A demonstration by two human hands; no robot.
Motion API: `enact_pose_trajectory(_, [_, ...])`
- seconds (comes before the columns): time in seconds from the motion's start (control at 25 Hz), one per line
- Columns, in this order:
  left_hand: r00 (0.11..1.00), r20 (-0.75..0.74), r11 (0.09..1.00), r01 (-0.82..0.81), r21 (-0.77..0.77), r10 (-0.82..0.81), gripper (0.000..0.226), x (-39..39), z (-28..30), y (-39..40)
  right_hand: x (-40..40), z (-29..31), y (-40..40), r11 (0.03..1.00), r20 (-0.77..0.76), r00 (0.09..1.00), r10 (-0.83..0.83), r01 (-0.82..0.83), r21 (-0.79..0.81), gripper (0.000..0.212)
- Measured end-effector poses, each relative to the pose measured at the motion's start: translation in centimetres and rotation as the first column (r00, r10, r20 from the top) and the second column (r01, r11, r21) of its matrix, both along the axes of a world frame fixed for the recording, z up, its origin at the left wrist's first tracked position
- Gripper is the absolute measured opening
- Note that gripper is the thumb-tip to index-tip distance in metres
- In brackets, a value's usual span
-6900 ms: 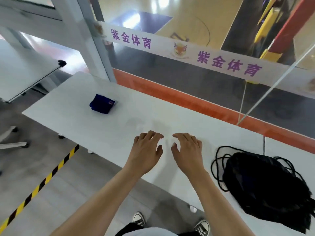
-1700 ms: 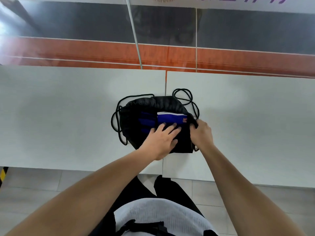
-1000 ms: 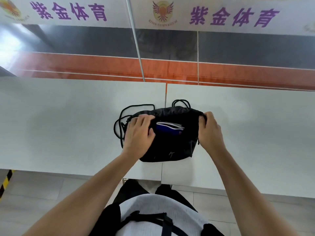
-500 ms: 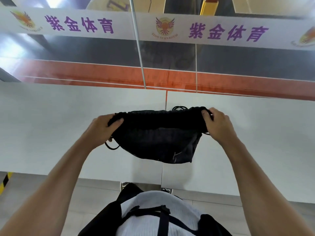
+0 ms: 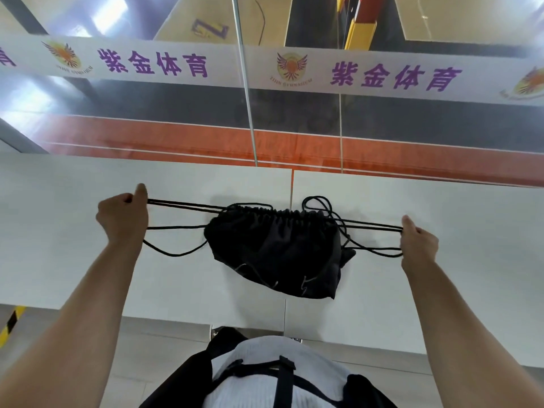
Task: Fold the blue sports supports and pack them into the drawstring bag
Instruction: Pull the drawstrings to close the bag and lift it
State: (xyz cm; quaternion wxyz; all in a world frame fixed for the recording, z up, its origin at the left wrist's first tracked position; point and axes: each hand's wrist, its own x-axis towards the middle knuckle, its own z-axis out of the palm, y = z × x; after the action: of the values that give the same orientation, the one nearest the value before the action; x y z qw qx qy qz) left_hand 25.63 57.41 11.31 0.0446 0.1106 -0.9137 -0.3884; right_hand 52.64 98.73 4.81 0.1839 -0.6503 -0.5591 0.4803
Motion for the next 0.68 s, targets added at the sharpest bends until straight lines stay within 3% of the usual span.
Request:
enact_pose_trajectory(0.04, [0.999, 0.039, 1.000, -0.014, -0.002, 0.014, 0.060, -0.4, -0.5, -0.2, 0.2, -0.7, 0.3, 1.000, 0.034, 0.999, 0.004, -0.004, 0.004, 0.053])
enact_pose_trajectory(0.12, [0.979, 0.188, 0.994, 0.091, -0.056, -0.079, 0.064, -0.5, -2.1, 0.4, -0.3, -1.3, 0.3, 0.983, 0.244, 0.956, 0.165, -0.178, 0.033, 0.049])
enact_pose_trajectory(0.2, [0.930, 0.275, 0.953, 0.283, -0.109, -0.245, 0.057, 0.7, -3.3, 1.8, -1.9, -1.2, -0.9, 0.899, 0.439, 0.823, 0.361, -0.433, 0.072, 0.038])
enact_pose_trajectory(0.28, [0.863, 0.212, 0.854, 0.494, -0.164, -0.459, 0.048, 2.3, -4.1, 3.5, -3.8, -0.9, -3.2, 0.725, 0.444, 0.718, 0.536, -0.661, 0.194, 0.032])
enact_pose_trajectory(0.36, [0.727, 0.113, 0.698, 0.684, -0.212, -0.678, 0.042, 4.1, -4.6, 5.4, -5.3, -0.6, -6.0, 0.516, 0.440, 0.580, 0.685, -0.813, 0.268, 0.034])
enact_pose_trajectory(0.4, [0.676, 0.093, 0.644, 0.728, -0.235, -0.731, 0.037, 4.9, -4.8, 6.2, -5.7, -0.8, -7.2, 0.437, 0.461, 0.520, 0.719, -0.854, 0.282, 0.036])
enact_pose_trajectory(0.48, [0.660, 0.093, 0.623, 0.740, -0.254, -0.746, 0.032, 5.6, -5.1, 7.0, -6.0, -1.3, -8.8, 0.363, 0.525, 0.491, 0.695, -0.870, 0.332, 0.037])
enact_pose_trajectory(0.6, [0.686, 0.097, 0.665, 0.724, -0.181, -0.721, 0.043, 5.6, -4.8, 7.6, -5.9, -1.7, -9.4, 0.353, 0.563, 0.472, 0.678, -0.881, 0.315, 0.040])
enact_pose_trajectory(0.68, [0.715, 0.067, 0.706, 0.698, -0.123, -0.696, 0.050, 6.0, -3.9, 8.2, -6.3, -1.3, -9.7, 0.354, 0.497, 0.481, 0.722, -0.874, 0.332, 0.039])
